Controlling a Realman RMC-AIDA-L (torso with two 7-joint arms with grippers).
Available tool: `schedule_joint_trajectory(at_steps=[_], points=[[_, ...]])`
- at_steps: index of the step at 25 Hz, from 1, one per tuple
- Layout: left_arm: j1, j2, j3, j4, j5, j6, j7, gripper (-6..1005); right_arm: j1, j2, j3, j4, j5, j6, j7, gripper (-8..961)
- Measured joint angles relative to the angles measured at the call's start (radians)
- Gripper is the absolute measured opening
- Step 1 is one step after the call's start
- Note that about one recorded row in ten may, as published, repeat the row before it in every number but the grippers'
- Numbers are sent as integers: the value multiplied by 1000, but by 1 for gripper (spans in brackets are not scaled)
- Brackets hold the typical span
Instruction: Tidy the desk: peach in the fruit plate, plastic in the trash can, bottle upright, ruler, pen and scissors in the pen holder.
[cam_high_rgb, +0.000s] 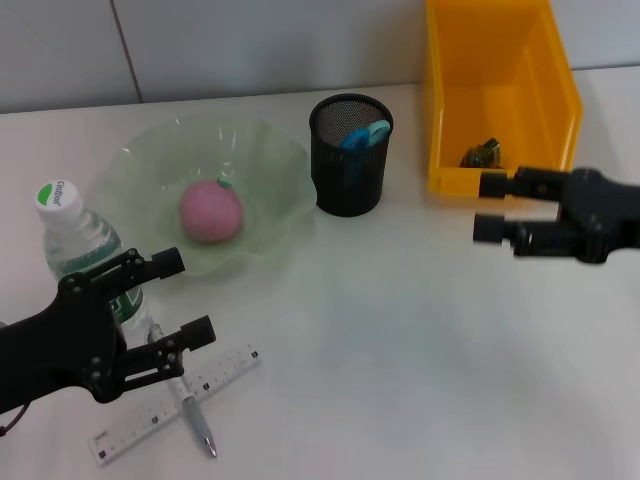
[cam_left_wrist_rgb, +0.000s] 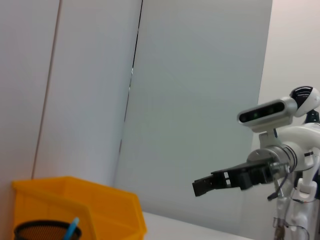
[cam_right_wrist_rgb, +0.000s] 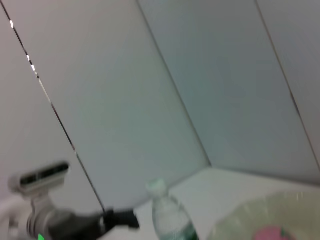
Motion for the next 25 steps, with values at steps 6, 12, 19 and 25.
schedule_joint_trajectory(at_steps=[6,12,19,25], points=[[-11,-1,1,37,40,-6,-63,828,-18,12,2,11,-89,-8,-108,804],[-48,-4,3,165,171,-13,-225,828,19,-1,1,10,-275,-84,-121,818],[-85,-4,95,379,274,-16,-484,829,46,2,11,4,-355,-73,-108,819],[-120,-4,213,552,330,-20,-690,829,55,2,16,-3,-355,-49,-111,819]])
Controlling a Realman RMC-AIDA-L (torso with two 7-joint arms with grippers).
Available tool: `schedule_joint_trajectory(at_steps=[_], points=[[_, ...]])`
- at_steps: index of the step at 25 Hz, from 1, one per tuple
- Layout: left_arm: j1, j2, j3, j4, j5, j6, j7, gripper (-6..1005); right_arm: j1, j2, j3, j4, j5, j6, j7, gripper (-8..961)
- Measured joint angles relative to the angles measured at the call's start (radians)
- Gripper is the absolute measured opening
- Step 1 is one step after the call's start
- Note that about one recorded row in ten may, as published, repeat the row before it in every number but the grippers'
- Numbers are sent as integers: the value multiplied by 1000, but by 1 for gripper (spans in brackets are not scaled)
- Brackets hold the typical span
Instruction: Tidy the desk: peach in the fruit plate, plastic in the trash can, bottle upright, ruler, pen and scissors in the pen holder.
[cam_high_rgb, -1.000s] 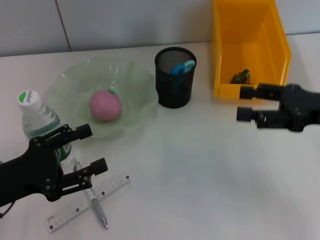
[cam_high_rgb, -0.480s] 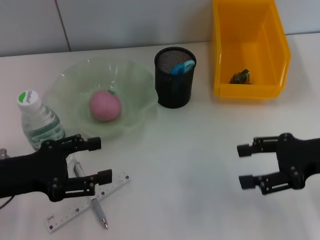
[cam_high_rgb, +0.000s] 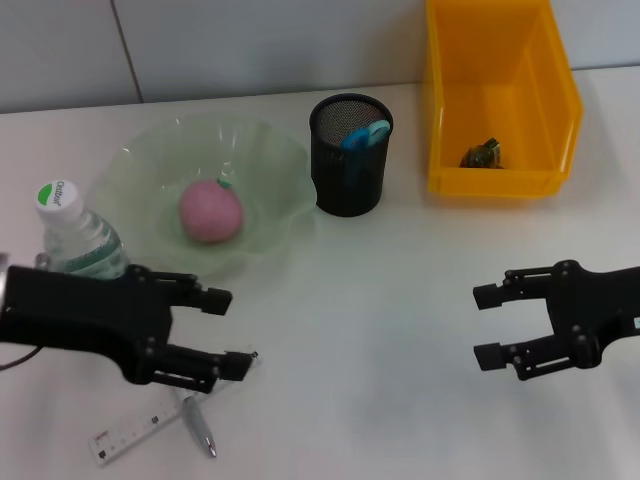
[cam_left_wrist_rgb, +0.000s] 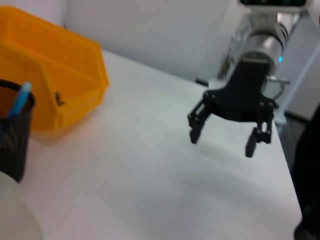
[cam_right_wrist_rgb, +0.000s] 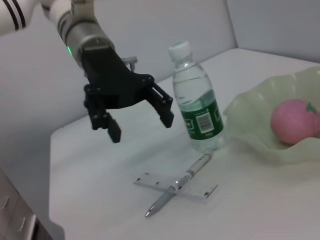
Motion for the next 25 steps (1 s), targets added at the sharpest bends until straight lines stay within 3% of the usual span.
schedule_joint_trajectory(at_steps=[3,9,10,18,25], points=[[-24,0,135,189,32,5,-236,829,5,-3,0,-1,-1,10,-2,819],[-64,-1,251,316,121,9,-464,829,9,-6,1,-11,-19,43,-7,819],[-96,-2,303,345,161,15,-576,829,12,-6,1,-14,-27,44,-7,818],[-201,-10,459,367,248,11,-816,829,33,-8,1,-35,-82,43,-2,818],[-265,-12,477,349,295,-23,-943,829,37,-9,-7,-63,-100,37,9,818]])
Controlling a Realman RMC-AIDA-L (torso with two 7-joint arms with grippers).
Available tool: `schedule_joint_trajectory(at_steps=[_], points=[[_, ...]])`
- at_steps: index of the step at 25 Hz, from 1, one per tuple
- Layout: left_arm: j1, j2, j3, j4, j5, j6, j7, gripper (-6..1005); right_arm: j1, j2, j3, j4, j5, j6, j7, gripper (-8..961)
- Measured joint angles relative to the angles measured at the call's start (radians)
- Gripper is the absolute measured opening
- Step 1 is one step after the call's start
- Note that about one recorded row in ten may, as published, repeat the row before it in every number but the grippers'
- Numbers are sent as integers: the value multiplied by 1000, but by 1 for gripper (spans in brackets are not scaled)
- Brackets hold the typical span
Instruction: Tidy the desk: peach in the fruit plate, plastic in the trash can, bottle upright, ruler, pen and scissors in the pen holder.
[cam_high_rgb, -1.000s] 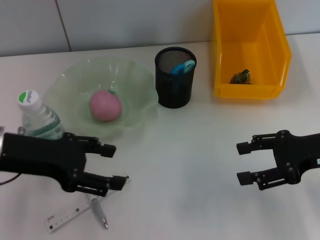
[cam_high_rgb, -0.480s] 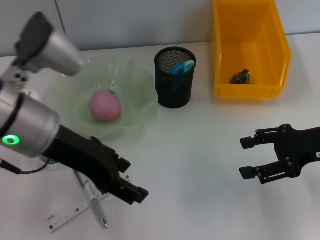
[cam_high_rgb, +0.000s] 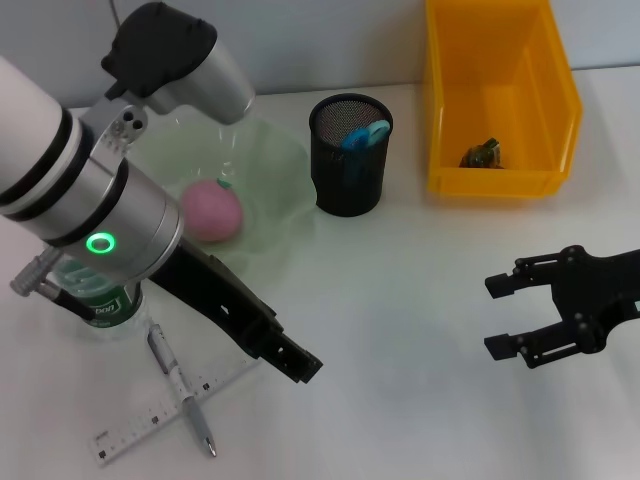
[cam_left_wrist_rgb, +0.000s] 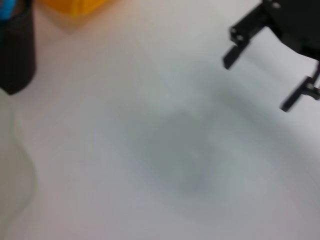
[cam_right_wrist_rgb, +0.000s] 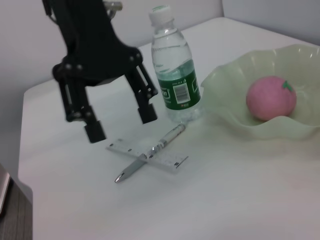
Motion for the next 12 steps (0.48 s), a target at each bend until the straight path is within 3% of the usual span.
schedule_joint_trajectory(at_steps=[8,12], points=[[-38,0,21,-80,62,-56,-59,828,13,-1,0,-14,-27,-2,3,818],[-57,-1,58,-116,95,-94,-53,828,54,-4,6,-22,-89,2,13,819]])
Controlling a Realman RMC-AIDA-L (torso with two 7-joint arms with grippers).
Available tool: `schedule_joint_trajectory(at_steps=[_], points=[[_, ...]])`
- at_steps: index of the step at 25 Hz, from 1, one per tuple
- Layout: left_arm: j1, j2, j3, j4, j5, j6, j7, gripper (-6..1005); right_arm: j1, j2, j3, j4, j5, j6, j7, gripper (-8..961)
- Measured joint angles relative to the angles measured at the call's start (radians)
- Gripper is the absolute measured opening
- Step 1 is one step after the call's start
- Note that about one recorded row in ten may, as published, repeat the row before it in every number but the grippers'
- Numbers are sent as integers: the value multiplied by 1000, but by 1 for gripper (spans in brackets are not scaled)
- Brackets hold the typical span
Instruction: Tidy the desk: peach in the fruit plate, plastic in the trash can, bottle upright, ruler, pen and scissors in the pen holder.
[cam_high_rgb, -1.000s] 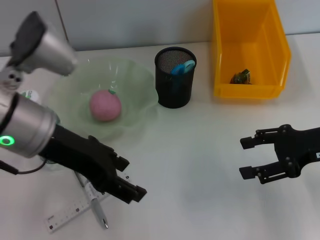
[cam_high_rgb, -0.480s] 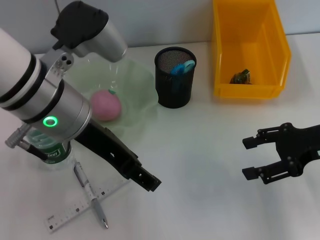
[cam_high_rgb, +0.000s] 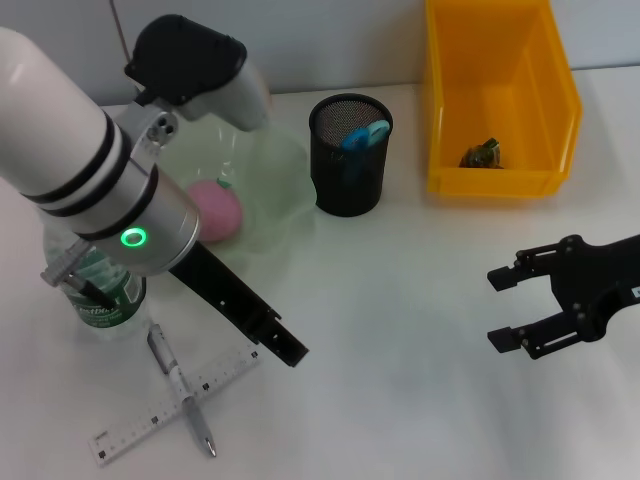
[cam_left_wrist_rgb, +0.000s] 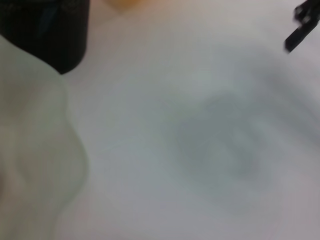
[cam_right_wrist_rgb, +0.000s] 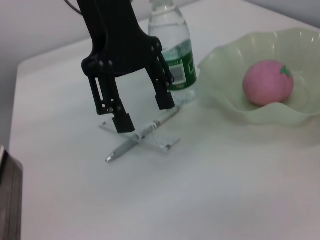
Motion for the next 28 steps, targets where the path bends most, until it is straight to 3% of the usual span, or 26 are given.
schedule_joint_trajectory(at_steps=[18,28], points=[[-56,-1,43,-221,83,-148,72,828,57,-7,-10,-7,-52,1,0,819],[-57,-1,96,-276,81,-202,117,829,59,-7,-9,-13,-61,17,1,818]])
